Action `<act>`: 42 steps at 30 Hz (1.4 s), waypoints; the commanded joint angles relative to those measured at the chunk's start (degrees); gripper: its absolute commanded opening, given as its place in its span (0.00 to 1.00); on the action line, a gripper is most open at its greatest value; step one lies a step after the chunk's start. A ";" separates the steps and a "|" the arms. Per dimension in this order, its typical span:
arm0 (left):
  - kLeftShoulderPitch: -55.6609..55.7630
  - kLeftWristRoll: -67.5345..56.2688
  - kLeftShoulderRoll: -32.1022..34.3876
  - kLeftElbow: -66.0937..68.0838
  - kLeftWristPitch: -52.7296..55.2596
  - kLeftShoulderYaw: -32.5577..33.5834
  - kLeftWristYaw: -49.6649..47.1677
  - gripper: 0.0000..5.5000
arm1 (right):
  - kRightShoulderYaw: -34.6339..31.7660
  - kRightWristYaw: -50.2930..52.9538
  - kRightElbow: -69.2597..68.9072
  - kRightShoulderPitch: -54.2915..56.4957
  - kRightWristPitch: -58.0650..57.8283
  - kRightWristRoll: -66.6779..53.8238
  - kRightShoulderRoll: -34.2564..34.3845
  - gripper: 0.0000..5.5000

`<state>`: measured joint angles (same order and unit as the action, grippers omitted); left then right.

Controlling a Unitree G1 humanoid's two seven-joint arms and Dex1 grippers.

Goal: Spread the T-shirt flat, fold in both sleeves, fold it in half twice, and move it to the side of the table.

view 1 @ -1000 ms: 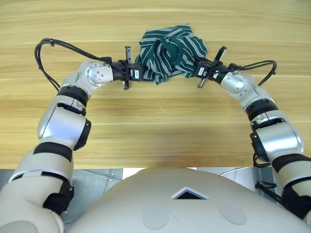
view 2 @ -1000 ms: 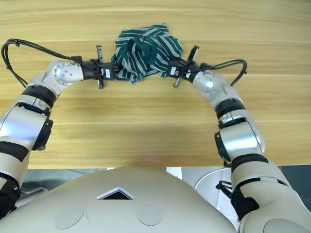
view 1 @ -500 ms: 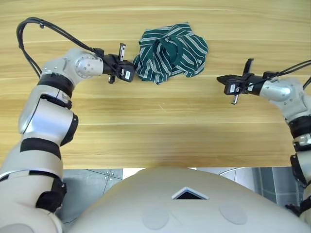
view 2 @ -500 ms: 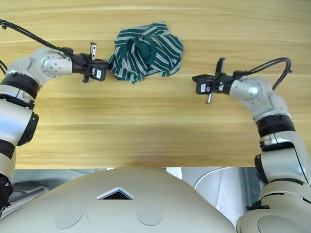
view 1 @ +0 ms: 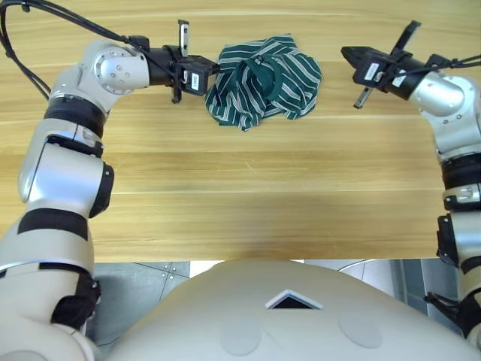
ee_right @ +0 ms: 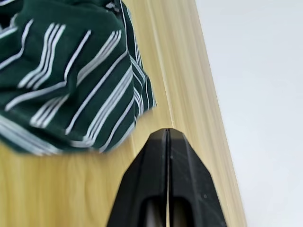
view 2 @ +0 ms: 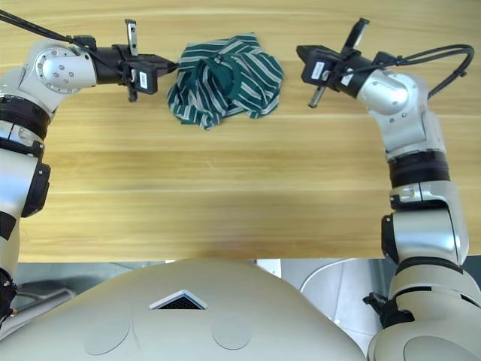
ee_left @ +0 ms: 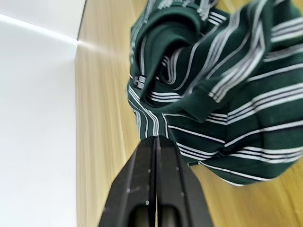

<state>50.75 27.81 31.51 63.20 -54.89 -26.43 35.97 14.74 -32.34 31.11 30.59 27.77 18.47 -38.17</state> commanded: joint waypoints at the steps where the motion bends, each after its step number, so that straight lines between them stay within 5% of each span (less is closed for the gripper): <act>1: -0.24 2.97 -1.35 0.36 1.00 -2.51 0.30 0.00 | 3.66 0.20 2.81 2.67 0.03 3.44 3.85 0.00; 27: -1.61 14.91 -4.96 4.42 2.84 -14.50 -3.22 0.00 | 12.80 5.48 24.47 11.31 0.12 14.85 10.85 0.00; 37: 1.12 18.53 -4.24 4.92 4.35 -17.90 -8.66 0.00 | 17.85 -1.04 26.55 6.12 5.11 16.16 8.51 0.00; 42: 1.84 20.27 -1.74 5.55 4.83 -18.83 -11.14 0.00 | 19.44 -9.83 22.44 1.08 9.85 14.75 1.54 0.00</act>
<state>52.86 45.48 27.42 67.22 -51.14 -44.01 24.53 30.99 -34.68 52.94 38.33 37.19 31.40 -33.03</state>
